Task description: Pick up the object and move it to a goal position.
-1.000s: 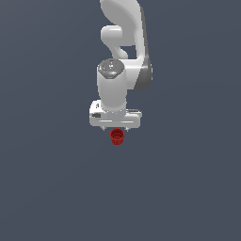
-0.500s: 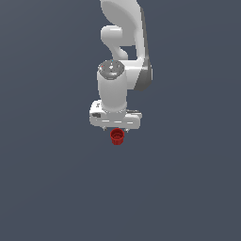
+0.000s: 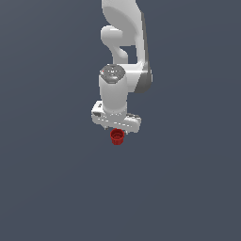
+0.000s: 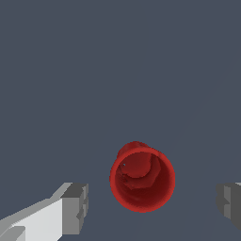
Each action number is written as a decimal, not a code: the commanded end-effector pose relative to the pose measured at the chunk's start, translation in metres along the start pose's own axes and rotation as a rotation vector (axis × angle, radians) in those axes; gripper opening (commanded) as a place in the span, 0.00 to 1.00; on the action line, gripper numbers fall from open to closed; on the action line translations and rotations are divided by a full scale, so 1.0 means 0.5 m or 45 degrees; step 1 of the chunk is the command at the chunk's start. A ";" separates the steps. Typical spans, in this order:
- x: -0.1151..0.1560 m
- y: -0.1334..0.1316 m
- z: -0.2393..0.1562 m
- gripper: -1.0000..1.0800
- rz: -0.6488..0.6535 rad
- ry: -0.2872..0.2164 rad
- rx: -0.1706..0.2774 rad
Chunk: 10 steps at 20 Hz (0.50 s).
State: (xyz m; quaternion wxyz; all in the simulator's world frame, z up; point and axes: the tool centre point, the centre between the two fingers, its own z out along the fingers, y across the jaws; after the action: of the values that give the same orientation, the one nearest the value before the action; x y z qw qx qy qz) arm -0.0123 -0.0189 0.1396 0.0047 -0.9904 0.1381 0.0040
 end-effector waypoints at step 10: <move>-0.025 0.004 0.052 0.96 0.395 0.006 -0.003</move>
State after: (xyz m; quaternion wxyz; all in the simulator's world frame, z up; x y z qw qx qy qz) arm -0.0233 -0.0171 0.1167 0.0029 -0.9630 0.2695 0.0029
